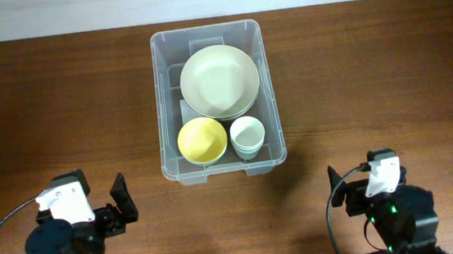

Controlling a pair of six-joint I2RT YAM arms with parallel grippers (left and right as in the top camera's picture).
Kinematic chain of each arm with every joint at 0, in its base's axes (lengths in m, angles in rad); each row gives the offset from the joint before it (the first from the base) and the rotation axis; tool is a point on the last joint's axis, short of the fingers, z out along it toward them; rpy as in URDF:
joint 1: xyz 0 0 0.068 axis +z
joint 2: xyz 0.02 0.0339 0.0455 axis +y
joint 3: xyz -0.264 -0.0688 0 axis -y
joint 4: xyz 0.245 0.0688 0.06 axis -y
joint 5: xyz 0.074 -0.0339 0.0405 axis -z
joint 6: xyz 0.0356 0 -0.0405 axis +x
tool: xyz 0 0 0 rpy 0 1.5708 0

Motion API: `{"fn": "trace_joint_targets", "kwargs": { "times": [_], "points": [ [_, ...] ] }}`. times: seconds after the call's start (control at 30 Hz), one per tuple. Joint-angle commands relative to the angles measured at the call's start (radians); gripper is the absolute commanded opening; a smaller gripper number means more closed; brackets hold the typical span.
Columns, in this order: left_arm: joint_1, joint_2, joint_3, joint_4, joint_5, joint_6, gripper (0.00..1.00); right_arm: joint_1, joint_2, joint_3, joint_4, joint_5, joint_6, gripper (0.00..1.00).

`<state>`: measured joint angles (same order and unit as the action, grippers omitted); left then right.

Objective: Pack container

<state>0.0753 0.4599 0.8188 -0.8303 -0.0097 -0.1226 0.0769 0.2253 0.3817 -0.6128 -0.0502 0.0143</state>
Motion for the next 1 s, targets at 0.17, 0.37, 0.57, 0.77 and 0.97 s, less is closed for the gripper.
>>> {"fn": "trace_joint_targets", "kwargs": {
  "times": [0.17,0.37,0.57,0.77,0.97],
  "points": [
    [0.005,-0.005,-0.009,0.0,0.014,0.016,1.0,-0.034,-0.224,-0.072,0.006,0.017,-0.007,0.99],
    [0.005,-0.005,-0.009,0.0,0.014,0.016,1.0,-0.061,-0.222,-0.109,0.099,0.025,-0.011,0.99],
    [0.005,-0.005,-0.009,0.0,0.014,0.016,1.0,-0.065,-0.222,-0.196,0.381,0.062,-0.031,0.99],
    [0.005,-0.005,-0.009,0.0,0.014,0.016,1.0,-0.065,-0.222,-0.343,0.754,0.058,-0.045,0.99],
    [0.005,-0.005,-0.009,0.0,0.014,0.016,1.0,-0.066,-0.222,-0.376,0.738,0.056,-0.062,0.99]
  ]
}}
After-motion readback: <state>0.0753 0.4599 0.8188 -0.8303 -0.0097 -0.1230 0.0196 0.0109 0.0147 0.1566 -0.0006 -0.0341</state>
